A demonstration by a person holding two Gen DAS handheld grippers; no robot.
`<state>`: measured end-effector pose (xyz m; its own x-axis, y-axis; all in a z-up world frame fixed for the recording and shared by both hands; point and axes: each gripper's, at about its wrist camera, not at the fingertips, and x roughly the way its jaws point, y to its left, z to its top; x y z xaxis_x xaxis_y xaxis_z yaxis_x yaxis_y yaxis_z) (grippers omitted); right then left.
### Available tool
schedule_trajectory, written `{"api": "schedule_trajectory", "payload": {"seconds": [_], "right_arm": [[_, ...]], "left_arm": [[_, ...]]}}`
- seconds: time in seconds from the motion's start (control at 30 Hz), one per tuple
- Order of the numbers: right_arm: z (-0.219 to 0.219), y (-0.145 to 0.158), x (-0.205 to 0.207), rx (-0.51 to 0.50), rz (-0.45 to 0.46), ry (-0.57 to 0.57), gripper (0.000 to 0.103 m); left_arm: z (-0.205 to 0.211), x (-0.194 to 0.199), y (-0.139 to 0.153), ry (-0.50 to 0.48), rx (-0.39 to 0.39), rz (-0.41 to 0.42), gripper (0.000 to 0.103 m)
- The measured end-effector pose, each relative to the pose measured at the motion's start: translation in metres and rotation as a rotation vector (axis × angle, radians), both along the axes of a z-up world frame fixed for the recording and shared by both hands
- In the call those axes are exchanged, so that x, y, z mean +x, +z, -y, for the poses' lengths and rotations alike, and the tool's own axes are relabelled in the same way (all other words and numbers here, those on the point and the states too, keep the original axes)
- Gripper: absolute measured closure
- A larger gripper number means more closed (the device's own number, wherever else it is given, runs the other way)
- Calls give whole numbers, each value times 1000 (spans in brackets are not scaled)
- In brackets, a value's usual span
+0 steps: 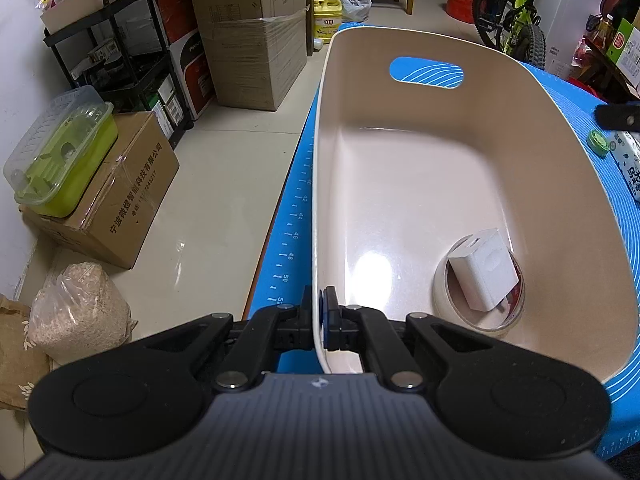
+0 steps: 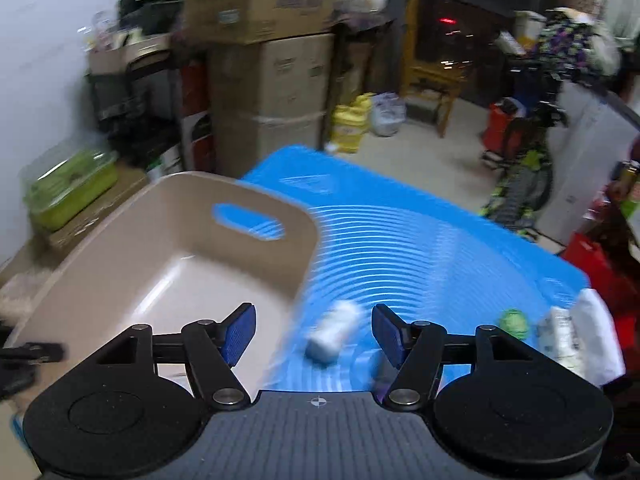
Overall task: Organize rigid objects
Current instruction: 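Move the right gripper to the green ointment tin and grasp it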
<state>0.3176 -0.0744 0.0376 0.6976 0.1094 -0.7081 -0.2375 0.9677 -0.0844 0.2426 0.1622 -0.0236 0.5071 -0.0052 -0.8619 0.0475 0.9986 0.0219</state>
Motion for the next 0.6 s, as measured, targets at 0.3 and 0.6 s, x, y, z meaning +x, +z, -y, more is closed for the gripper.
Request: {"api": "schedule_trajectory", "payload": {"seconds": [0.3,0.6], "right_arm": [[92,-39,41,-29,34,-154,32],[150,-97,78,20,12,-249,32]], "left_arm": [[-1,-2,0,-7,3,0,99],[-1,-2,3,-16,1,0,98]]}}
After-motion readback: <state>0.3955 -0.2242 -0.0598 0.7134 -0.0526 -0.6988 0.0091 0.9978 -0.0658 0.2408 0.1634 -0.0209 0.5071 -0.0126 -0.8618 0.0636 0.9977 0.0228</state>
